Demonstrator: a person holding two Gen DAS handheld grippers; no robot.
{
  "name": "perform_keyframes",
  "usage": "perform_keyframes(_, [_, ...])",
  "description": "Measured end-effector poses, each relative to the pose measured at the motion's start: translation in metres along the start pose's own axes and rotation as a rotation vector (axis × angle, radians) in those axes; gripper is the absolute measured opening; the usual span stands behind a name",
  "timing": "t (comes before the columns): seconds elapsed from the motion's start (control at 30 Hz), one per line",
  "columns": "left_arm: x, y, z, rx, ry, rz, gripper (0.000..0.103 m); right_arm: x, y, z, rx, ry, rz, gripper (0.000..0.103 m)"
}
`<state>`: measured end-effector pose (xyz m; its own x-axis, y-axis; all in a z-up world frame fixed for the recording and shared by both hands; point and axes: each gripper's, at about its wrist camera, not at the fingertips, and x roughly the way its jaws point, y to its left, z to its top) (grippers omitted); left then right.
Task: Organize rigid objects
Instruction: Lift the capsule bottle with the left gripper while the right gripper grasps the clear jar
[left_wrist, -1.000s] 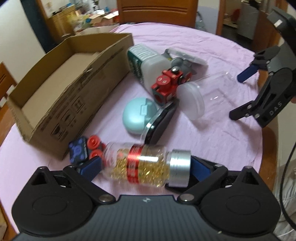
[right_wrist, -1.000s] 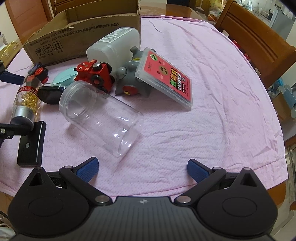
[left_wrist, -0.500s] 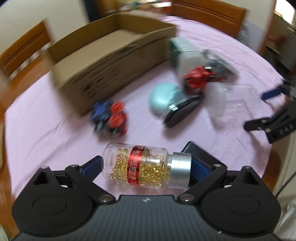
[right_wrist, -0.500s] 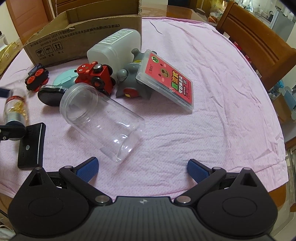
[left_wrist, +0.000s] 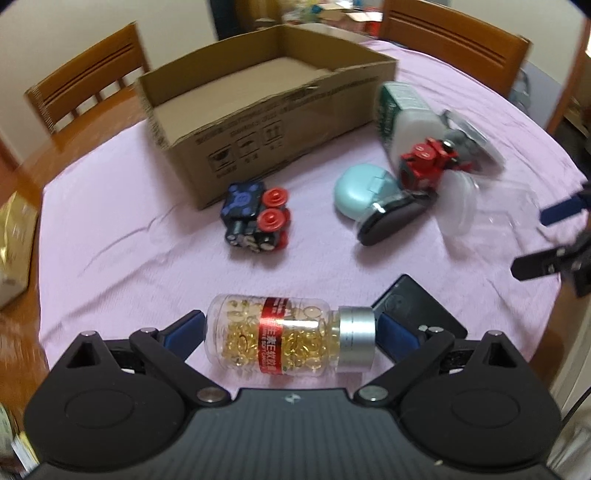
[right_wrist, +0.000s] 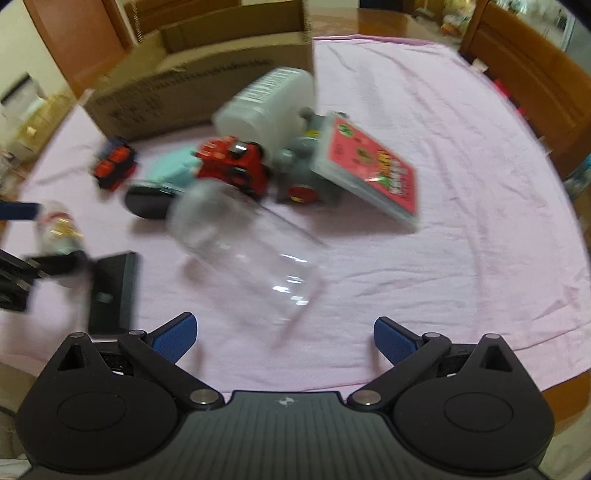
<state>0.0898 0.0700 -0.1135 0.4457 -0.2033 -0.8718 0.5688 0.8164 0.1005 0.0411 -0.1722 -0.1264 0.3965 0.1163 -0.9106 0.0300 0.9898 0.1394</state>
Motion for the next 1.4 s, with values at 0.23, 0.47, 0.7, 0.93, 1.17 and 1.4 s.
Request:
perform_keyframes(0.23, [0.008, -0.001, 0.003, 0.140, 0.011, -0.027, 0.099, 0.002, 0.004, 0.020, 0.089, -0.004, 0.077, 0.103])
perform_keyframes(0.47, [0.010, 0.006, 0.004, 0.143, 0.012, -0.074, 0.099, 0.012, 0.013, 0.039, 0.156, -0.030, 0.046, 0.103])
perform_keyframes(0.7, [0.016, 0.010, 0.007, 0.135, 0.019, -0.121, 0.095, 0.024, 0.026, 0.053, 0.130, -0.023, -0.067, 0.103])
perform_keyframes(0.93, [0.014, 0.012, 0.006, 0.101, 0.015, -0.114, 0.095, 0.023, 0.024, 0.046, 0.063, -0.014, -0.163, 0.103])
perform_keyframes(1.17, [0.015, 0.020, 0.009, -0.102, 0.033, -0.017, 0.095, 0.022, 0.016, 0.022, -0.064, -0.037, -0.200, 0.103])
perform_keyframes(1.4, [0.017, 0.016, -0.001, -0.168, 0.048, 0.023, 0.096, 0.031, 0.007, 0.011, -0.056, -0.056, -0.160, 0.103])
